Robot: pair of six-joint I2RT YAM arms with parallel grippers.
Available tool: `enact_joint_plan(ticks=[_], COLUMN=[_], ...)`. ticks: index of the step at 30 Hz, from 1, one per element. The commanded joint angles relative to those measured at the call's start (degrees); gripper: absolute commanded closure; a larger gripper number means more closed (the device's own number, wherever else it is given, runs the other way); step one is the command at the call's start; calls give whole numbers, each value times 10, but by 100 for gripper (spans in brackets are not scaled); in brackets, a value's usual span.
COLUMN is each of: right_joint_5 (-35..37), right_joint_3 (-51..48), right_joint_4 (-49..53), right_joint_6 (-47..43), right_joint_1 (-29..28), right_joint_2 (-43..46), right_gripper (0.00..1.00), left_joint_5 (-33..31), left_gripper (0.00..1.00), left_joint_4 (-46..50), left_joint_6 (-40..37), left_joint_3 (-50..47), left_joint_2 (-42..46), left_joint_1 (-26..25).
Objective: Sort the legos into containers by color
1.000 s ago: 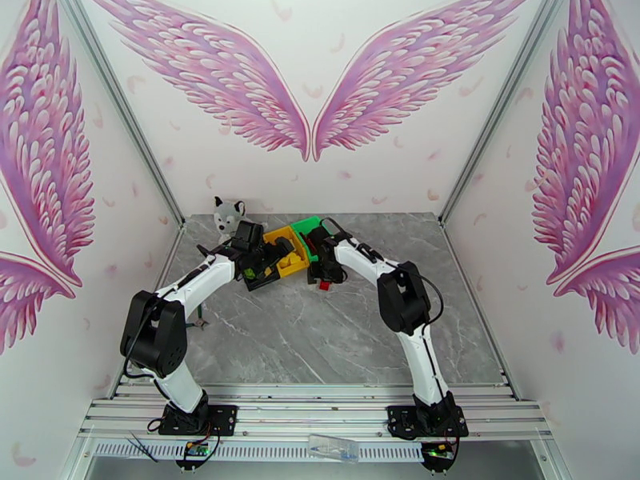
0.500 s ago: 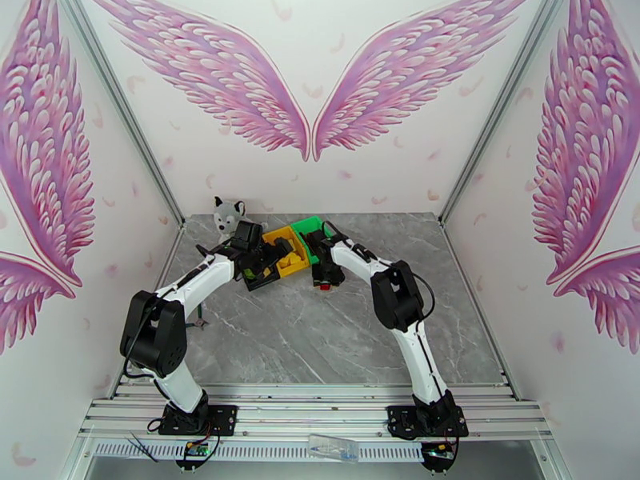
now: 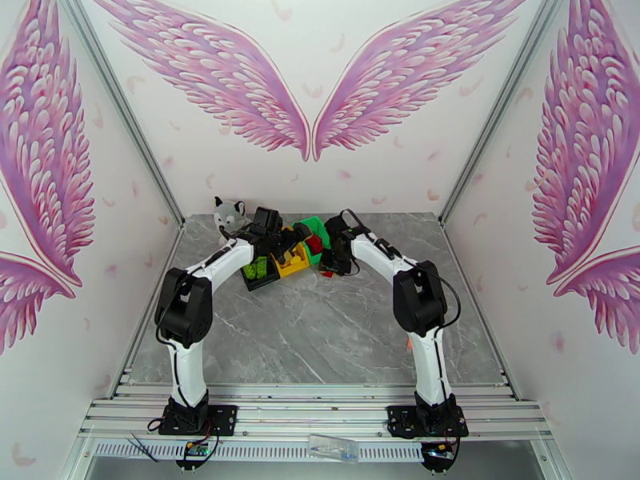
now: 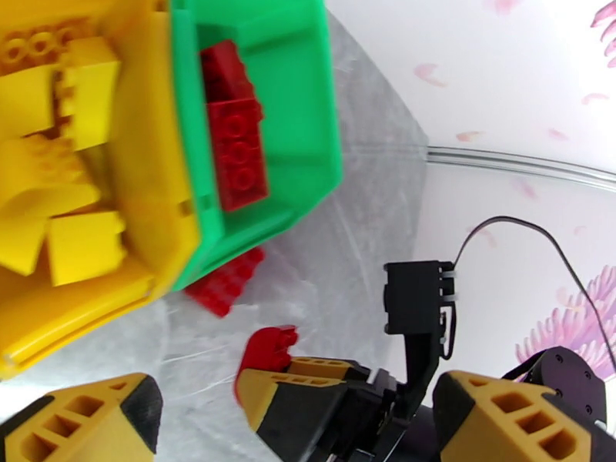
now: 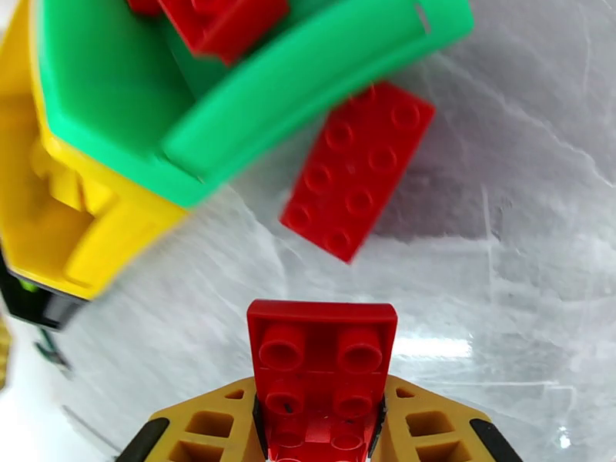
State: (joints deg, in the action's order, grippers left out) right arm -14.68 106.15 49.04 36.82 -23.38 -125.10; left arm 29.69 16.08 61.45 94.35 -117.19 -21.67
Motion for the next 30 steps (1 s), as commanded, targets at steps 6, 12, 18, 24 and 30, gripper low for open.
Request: enact_joint_plan(ticks=[6, 12, 18, 24, 30], right_joint_5=[-144, -165, -178, -163, -136], right_joint_3=[109, 225, 259, 204, 153], right_joint_4=[-104, -96, -83, -81, -70], right_joint_6=[117, 146, 140, 112, 79], right_joint_1=[45, 52, 53, 53, 53], right_joint_2=[-69, -137, -153, -113, -67], right_gripper=[68, 48, 34, 22, 17], left_joint_5=[26, 18, 2, -41, -101], left_gripper=[2, 2, 2, 2, 1], left_joint_4=[-100, -83, -48, 18, 95], left_joint_6=[81, 69, 36, -24, -80], left_joint_3=[48, 40, 12, -14, -26], left_joint_2=[-19, -2, 32, 72, 105], left_joint_1=[15, 31, 40, 39, 34])
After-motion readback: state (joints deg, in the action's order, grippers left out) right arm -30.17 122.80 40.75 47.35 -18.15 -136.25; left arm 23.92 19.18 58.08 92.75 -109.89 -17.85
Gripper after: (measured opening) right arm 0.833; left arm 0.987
